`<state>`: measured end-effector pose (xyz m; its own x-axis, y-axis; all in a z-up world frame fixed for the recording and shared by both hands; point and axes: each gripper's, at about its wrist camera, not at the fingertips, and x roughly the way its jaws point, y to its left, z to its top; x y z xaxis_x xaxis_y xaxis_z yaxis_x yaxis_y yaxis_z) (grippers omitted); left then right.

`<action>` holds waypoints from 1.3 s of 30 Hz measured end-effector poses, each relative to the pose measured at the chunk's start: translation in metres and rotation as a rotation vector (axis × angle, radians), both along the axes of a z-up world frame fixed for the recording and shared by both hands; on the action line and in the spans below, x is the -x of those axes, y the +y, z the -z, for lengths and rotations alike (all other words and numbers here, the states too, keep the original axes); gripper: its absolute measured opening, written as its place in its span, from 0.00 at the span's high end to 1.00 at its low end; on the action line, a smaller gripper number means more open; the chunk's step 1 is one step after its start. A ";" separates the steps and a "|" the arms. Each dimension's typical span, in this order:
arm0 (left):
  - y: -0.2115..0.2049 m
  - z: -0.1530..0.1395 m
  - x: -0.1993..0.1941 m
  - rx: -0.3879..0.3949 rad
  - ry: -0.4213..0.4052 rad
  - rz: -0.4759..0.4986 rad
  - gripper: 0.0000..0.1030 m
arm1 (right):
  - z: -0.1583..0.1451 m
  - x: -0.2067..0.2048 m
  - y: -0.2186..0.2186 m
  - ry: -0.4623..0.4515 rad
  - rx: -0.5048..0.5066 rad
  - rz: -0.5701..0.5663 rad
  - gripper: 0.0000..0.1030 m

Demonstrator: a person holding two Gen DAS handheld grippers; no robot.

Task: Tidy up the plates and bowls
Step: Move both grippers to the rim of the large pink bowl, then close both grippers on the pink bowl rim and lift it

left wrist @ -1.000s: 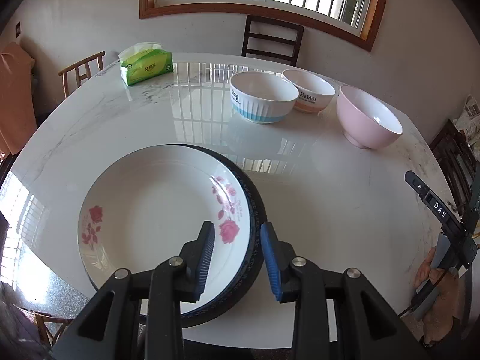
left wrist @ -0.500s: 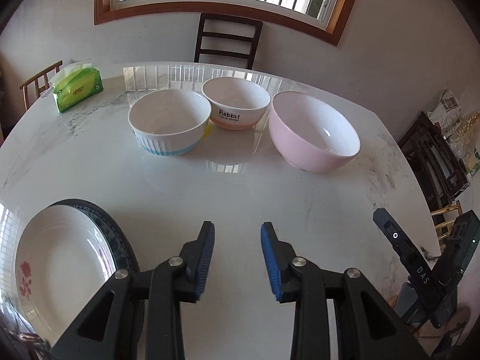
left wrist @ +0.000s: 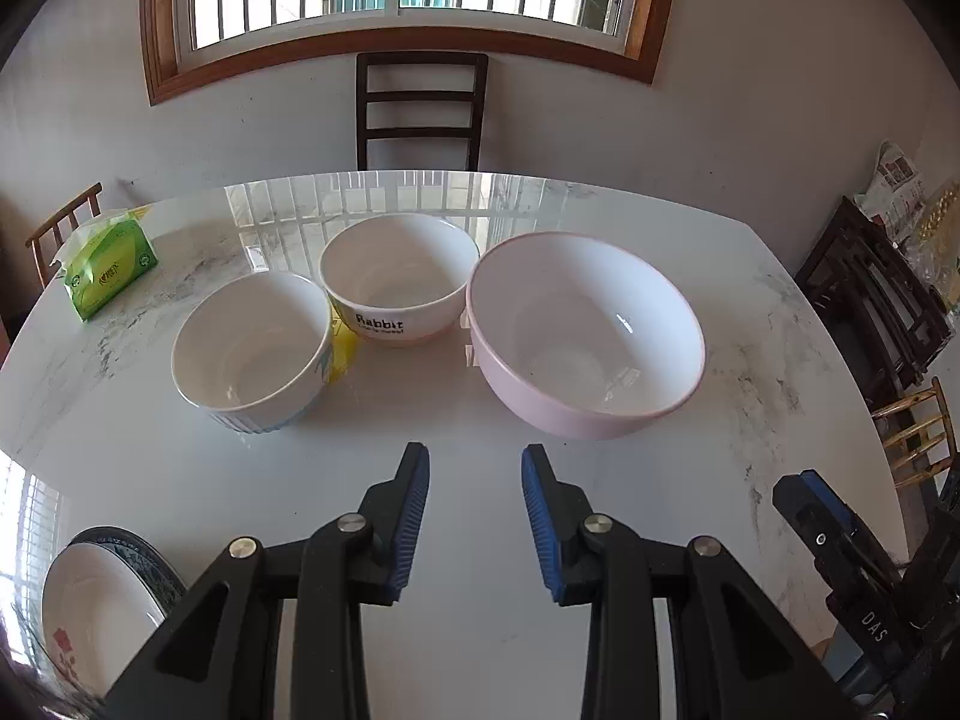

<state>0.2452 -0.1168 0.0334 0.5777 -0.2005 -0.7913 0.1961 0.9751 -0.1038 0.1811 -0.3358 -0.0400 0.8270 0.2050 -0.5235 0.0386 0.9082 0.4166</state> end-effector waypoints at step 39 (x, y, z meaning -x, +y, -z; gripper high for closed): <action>-0.019 0.045 -0.092 0.114 0.278 -0.107 0.87 | -0.017 -0.212 0.001 0.452 0.183 -0.213 0.70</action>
<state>0.3377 -0.1361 -0.0117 0.3647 -0.2471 -0.8977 0.0420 0.9675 -0.2493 0.3932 -0.3345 -0.0226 0.4608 0.2153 -0.8610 -0.0154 0.9719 0.2348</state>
